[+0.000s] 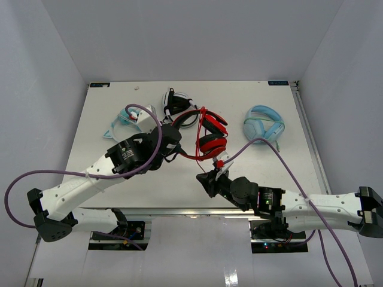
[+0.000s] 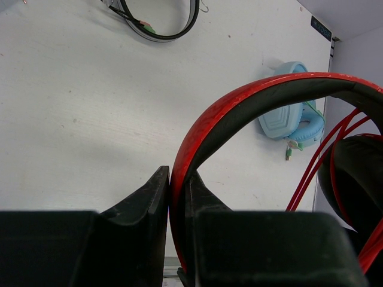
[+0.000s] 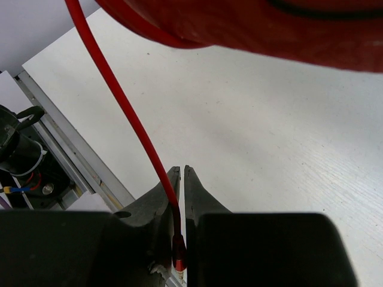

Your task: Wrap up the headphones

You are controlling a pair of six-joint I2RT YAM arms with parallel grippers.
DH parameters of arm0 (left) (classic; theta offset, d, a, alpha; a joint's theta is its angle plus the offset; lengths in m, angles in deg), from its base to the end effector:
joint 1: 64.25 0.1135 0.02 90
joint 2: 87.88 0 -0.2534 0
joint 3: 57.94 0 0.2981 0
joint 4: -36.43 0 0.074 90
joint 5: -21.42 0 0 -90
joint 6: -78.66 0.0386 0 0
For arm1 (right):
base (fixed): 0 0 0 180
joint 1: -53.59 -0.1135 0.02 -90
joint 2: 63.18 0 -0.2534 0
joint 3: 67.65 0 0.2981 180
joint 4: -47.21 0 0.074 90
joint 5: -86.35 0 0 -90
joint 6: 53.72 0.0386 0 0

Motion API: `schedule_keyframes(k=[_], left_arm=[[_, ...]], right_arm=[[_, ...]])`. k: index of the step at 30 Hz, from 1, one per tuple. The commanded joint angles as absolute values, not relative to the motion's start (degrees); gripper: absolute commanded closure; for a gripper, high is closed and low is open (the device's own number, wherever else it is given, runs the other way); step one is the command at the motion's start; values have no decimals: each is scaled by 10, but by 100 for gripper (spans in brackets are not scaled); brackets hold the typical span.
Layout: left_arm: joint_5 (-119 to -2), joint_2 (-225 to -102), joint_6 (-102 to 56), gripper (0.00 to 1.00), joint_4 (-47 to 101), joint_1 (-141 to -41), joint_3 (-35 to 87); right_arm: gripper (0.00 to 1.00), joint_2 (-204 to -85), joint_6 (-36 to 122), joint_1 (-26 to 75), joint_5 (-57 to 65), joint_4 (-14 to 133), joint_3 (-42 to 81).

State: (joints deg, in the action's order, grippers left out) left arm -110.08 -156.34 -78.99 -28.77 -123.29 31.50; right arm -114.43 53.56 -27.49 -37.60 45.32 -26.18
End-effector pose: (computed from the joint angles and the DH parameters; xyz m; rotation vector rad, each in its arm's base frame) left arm 0.1655 -0.2261 0.3842 -0.4986 2.0939 -0.4408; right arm 0.0616 0.2537 0.2459 -0.5109 1.6700 0.7757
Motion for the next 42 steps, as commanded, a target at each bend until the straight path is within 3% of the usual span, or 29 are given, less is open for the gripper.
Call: schedule_keyframes(k=[1,14,35,39,42], left_arm=[[-1085,-1538,-811,100,-245,-1232,315],[-1047,-1489,-750,100,-195,-1232,264],[-1017,-1468,-724,100,-167,-1231,244],[-1046,-1483,-742,100,-196,-1231,258],[-1058,-1502,-750,100,-224,-1231,283]], right_arm=[[89,-1140,518,-279,-391,410,-268],[92,-1115,502,-279,-403,367,-306],[82,-1122,495,-279,-358,329,-320],[92,-1129,489,-279,-338,316,-323],[92,-1134,487,-279,-322,312,-326]])
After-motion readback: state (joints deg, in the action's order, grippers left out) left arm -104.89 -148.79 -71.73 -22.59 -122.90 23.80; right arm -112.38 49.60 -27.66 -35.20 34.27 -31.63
